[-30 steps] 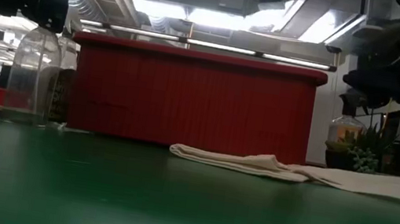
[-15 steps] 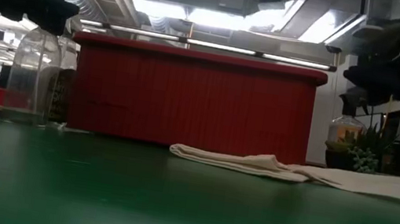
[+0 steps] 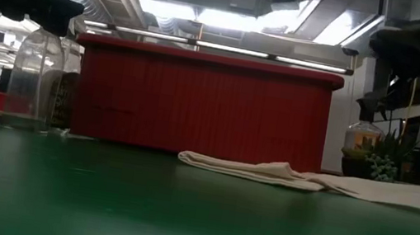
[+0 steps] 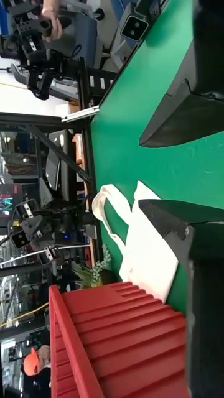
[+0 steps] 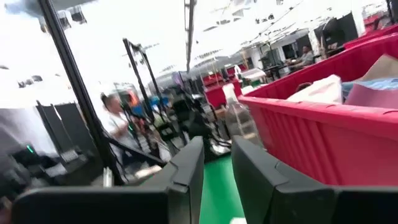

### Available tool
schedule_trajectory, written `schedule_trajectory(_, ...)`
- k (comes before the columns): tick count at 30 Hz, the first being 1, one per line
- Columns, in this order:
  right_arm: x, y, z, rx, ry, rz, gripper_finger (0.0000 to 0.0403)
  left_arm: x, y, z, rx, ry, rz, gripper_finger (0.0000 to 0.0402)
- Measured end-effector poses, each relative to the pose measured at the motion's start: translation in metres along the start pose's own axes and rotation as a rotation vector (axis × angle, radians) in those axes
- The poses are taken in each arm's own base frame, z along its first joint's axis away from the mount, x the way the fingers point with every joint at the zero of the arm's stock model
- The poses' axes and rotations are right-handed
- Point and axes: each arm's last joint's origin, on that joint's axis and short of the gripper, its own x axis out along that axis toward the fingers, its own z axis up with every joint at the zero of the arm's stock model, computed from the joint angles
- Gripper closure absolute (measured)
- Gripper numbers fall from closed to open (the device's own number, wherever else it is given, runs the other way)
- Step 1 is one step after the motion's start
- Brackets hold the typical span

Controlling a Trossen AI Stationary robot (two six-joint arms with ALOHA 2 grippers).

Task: Fold Laundry from Bin
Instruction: Remove the pink underwear from the red bin

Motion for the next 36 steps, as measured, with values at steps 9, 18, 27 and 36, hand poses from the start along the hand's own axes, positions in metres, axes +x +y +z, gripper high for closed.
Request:
schedule_trajectory(9,0.0,0.001,0.002,0.198,-0.021,0.01,0.0317,0.0,0.001,0.0,-0.051,0.002,0.032,0.026)
schedule_trajectory(18,0.003,0.0,0.004,0.23,-0.06,-0.031,0.0317,0.0,0.002,0.0,-0.052,0.003,0.068,0.026)
schedule_trajectory(27,0.016,-0.001,0.006,0.276,-0.047,-0.038,0.0317,0.0,0.003,0.0,-0.073,0.004,0.117,0.026)
schedule_trajectory(36,0.038,-0.003,0.002,0.227,0.103,-0.075,0.0317,0.0,0.003,-0.001,-0.178,0.002,0.119,0.026)
